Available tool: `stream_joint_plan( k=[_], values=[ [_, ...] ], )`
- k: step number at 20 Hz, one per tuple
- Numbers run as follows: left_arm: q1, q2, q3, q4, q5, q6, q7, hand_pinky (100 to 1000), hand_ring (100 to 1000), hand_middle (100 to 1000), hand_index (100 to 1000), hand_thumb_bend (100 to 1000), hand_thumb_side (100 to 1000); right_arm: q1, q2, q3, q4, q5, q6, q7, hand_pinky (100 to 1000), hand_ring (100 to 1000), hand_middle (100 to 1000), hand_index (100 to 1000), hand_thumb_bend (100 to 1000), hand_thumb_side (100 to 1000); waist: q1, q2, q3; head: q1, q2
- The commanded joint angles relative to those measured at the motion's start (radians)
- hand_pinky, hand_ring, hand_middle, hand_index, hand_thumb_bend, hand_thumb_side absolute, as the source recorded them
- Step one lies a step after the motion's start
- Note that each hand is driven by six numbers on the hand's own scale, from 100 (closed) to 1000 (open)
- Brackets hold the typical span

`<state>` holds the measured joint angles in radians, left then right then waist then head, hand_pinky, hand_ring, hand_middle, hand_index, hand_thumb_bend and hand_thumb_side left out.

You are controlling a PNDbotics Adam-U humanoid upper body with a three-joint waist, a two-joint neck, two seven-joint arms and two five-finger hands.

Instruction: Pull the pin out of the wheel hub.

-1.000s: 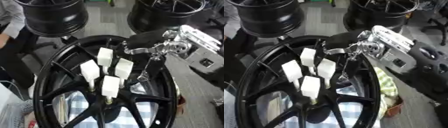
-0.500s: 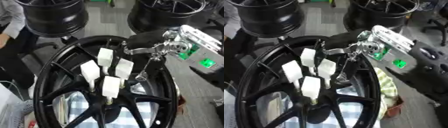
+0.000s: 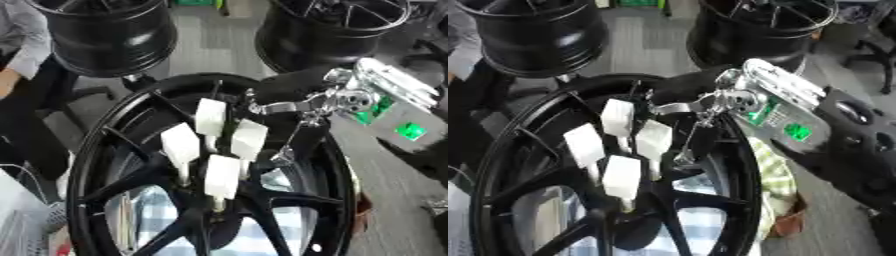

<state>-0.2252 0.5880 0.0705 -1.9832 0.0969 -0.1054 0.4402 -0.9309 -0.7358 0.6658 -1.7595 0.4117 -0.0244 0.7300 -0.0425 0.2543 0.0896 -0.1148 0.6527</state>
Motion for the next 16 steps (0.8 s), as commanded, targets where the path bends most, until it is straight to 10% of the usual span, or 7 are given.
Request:
stream_joint_plan(
  k=[1,16],
  values=[
    [-0.004,0.019,0.002,-0.017,0.005,-0.004,-0.002,750,842,727,868,341,746,-0.011,-0.025,-0.014,-0.001,-0.01,-0.004,-0.001,834,777,697,752,242,100,0.005,-0.012,0.001,-0.002,-0.016],
    [0.0,0.019,0.002,-0.017,0.006,-0.007,-0.003,753,845,725,869,331,750,-0.014,-0.027,-0.018,-0.021,-0.067,0.061,-0.097,806,682,386,469,100,100,0.002,-0.012,0.001,0.003,-0.018]
  ],
)
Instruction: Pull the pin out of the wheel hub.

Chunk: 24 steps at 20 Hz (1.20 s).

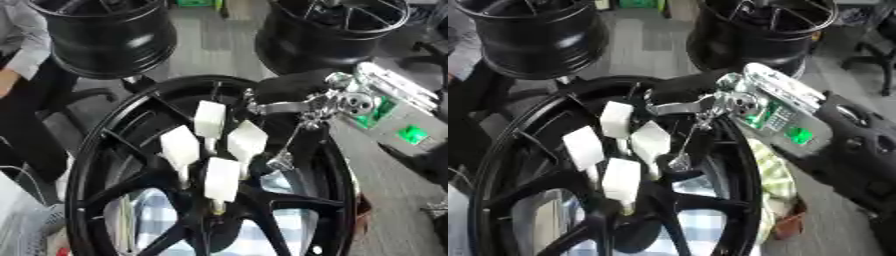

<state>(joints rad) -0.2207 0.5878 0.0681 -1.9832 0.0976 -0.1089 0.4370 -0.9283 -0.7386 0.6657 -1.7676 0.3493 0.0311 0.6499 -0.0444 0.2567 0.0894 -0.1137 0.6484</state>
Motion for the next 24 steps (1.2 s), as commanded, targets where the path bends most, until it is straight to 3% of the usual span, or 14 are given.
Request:
stream_joint_plan(
  k=[1,7,12,18,24],
  values=[
    [-0.004,0.019,0.004,-0.017,0.006,-0.004,0.0,753,845,725,869,330,751,-0.016,-0.024,-0.017,-0.012,-0.004,0.008,-0.022,804,673,372,456,100,100,0.004,-0.014,0.002,0.002,-0.014],
    [-0.004,0.022,0.004,-0.017,0.007,-0.006,0.0,755,845,719,869,326,754,-0.021,-0.033,-0.022,-0.026,-0.015,0.018,-0.031,787,625,324,414,104,100,0.005,-0.017,0.001,0.004,-0.012],
    [-0.002,0.025,0.006,-0.017,0.006,-0.007,0.0,756,845,719,869,324,753,-0.034,-0.072,-0.055,-0.085,-0.078,0.036,-0.017,785,615,318,409,100,100,0.004,-0.02,-0.002,0.008,-0.008],
    [0.0,0.028,0.007,-0.017,0.005,-0.009,0.001,757,845,717,870,323,753,-0.053,-0.148,-0.162,-0.139,-0.211,0.116,-0.008,788,607,314,407,100,100,0.004,-0.025,-0.008,0.01,-0.005],
    [0.004,0.032,0.011,-0.017,0.003,-0.011,0.004,758,845,718,870,323,752,-0.039,-0.208,-0.305,-0.139,-0.302,0.188,-0.076,794,606,314,410,100,100,0.004,-0.028,-0.016,0.016,-0.001]
  ],
)
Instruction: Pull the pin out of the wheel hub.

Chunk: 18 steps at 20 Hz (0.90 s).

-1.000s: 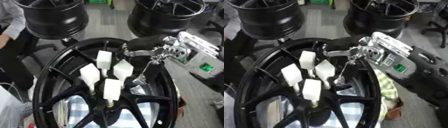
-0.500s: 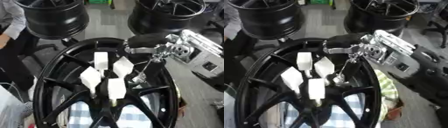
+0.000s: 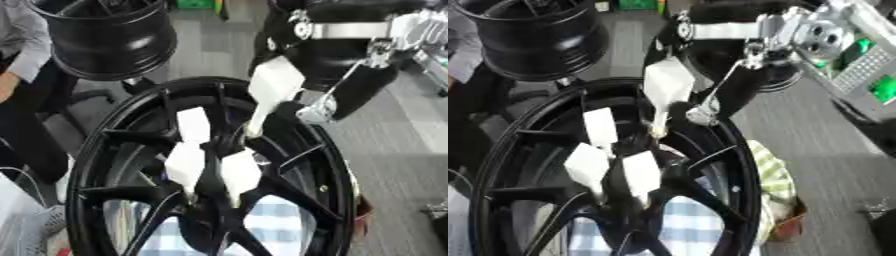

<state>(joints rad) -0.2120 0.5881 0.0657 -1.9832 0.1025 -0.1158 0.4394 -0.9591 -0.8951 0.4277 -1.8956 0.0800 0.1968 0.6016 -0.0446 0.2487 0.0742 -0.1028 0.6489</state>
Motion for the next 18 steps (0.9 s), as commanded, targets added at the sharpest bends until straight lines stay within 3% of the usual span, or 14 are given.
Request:
stream_joint_plan(
  k=[1,6,11,14,18],
  values=[
    [-0.004,0.032,0.014,-0.017,-0.003,-0.005,0.002,758,844,717,870,323,751,-0.001,-0.064,-0.09,-0.007,-0.038,0.029,-0.042,794,606,315,412,100,100,0.005,-0.02,-0.003,0.007,0.0],
    [0.001,0.034,0.019,-0.017,-0.006,-0.007,0.007,758,844,718,870,322,750,0.078,-0.137,-0.203,0.053,-0.041,0.048,-0.132,798,604,325,423,100,100,0.009,-0.02,-0.013,0.011,0.002],
    [0.007,0.034,0.026,-0.017,-0.011,-0.009,0.015,759,845,718,870,323,748,0.186,-0.193,-0.349,0.197,-0.047,0.07,-0.287,799,597,328,428,100,100,0.017,-0.017,-0.024,0.025,-0.003],
    [0.009,0.033,0.028,-0.017,-0.012,-0.01,0.019,759,845,719,870,322,748,0.191,-0.197,-0.402,0.326,-0.019,0.082,-0.374,800,599,346,446,100,100,0.023,-0.018,-0.028,0.033,-0.005],
    [0.009,0.033,0.024,-0.017,-0.012,-0.01,0.016,760,845,719,870,320,749,0.138,-0.168,-0.433,0.533,0.106,0.096,-0.47,801,603,378,477,100,100,0.032,-0.019,-0.035,0.036,-0.009]
  ],
)
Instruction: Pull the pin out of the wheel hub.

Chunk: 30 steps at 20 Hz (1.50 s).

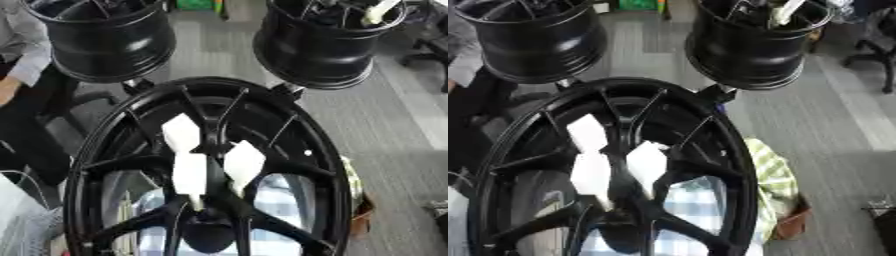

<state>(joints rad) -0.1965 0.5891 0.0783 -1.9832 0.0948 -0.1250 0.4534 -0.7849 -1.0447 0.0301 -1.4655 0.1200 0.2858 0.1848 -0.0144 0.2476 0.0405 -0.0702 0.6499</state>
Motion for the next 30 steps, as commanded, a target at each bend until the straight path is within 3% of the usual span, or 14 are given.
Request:
stream_joint_plan(
  k=[1,7,12,15,16,18,20,24,30],
  values=[
    [-0.007,0.032,0.011,-0.017,-0.004,-0.001,0.001,760,845,719,871,319,749,-0.052,-0.007,-0.04,0.15,0.095,0.006,-0.069,802,606,387,486,100,100,0.004,-0.017,-0.002,0.002,-0.011],
    [-0.011,0.032,0.009,-0.017,-0.004,-0.004,-0.003,760,846,718,871,315,752,-0.152,0.066,-0.086,0.397,0.266,0.014,-0.177,801,615,418,515,100,100,0.011,-0.007,0.001,0.002,-0.029],
    [-0.013,0.033,0.01,-0.017,-0.004,-0.005,-0.002,760,846,718,871,313,753,-0.184,0.095,-0.125,0.518,0.332,0.035,-0.272,803,630,450,545,100,100,0.01,0.0,0.005,-0.002,-0.035],
    [-0.014,0.032,0.008,-0.017,-0.003,-0.005,-0.004,760,847,718,871,312,753,-0.186,0.105,-0.132,0.566,0.36,0.047,-0.297,809,677,528,629,100,100,0.01,0.003,0.007,-0.002,-0.037],
    [-0.015,0.032,0.009,-0.017,-0.003,-0.005,-0.004,760,847,719,871,312,753,-0.184,0.108,-0.131,0.58,0.368,0.051,-0.293,821,723,604,688,100,100,0.01,0.003,0.008,-0.002,-0.037],
    [-0.016,0.033,0.009,-0.017,-0.004,-0.007,-0.004,760,847,719,871,312,752,-0.18,0.113,-0.123,0.604,0.385,0.053,-0.25,839,798,761,795,265,129,0.01,0.003,0.01,-0.003,-0.035],
    [-0.016,0.032,0.008,-0.017,-0.003,-0.007,-0.004,760,847,719,871,310,754,-0.177,0.116,-0.119,0.618,0.411,0.053,-0.191,862,873,857,868,339,315,0.01,0.003,0.01,-0.007,-0.034],
    [-0.015,0.031,0.007,-0.017,-0.003,-0.006,-0.006,760,848,719,871,310,753,-0.178,0.12,-0.133,0.622,0.451,0.068,-0.123,862,875,868,883,330,380,0.01,0.001,0.009,-0.015,-0.031],
    [-0.013,0.032,0.007,-0.017,-0.002,-0.006,-0.005,761,849,719,872,313,758,-0.174,0.118,-0.142,0.601,0.439,0.074,-0.123,859,864,862,880,319,387,0.009,-0.003,0.008,-0.017,-0.022]
  ],
)
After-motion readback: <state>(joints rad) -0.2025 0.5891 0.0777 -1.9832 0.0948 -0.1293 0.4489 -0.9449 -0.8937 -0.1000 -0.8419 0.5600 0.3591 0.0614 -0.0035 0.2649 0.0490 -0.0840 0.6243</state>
